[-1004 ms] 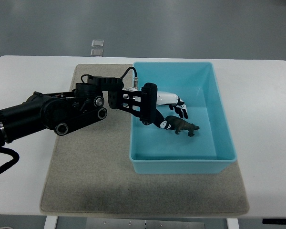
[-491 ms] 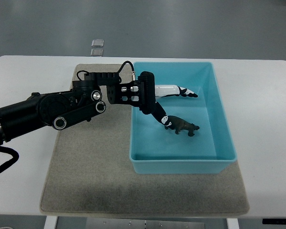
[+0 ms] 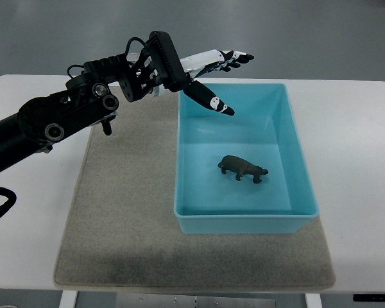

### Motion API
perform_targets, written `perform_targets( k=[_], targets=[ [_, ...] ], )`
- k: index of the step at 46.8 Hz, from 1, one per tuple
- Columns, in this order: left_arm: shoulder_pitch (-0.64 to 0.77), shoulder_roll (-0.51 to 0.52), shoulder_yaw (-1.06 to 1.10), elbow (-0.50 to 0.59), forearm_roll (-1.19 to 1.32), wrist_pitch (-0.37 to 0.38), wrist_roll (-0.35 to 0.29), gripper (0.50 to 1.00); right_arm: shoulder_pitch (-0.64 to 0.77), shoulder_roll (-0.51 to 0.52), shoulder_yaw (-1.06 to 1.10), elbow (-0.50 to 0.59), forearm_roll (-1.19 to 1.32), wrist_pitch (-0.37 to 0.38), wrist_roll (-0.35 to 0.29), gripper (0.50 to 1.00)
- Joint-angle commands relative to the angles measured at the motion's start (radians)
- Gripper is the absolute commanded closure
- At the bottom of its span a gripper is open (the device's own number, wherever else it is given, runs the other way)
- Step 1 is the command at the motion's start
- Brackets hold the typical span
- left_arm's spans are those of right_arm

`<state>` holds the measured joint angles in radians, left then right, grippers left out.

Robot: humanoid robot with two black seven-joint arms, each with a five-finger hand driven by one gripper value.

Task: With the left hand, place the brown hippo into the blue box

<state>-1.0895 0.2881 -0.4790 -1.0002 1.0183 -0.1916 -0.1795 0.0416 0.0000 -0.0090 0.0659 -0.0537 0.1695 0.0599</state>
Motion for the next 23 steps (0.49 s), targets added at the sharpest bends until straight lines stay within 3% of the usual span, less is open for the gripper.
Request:
perform_targets(
  k=[1,19,23],
  targets=[
    [-0.001,0.017,-0.029,0.0,-0.062,0.0,0.0,0.506,0.0,0.0,0.0,0.0,0.0,0.001,0.0,0.564],
    [0.0,0.129,-0.061,0.087,-0.408,0.083,-0.001,0.506,0.0,0.0,0.001,0.0,0.0,0.001,0.0,0.564],
    [0.002,0.141,-0.059,0.12,-0.469,0.139,-0.017,0.506,0.0,0.0,0.0,0.0,0.0,-0.001,0.0,0.564]
  ],
)
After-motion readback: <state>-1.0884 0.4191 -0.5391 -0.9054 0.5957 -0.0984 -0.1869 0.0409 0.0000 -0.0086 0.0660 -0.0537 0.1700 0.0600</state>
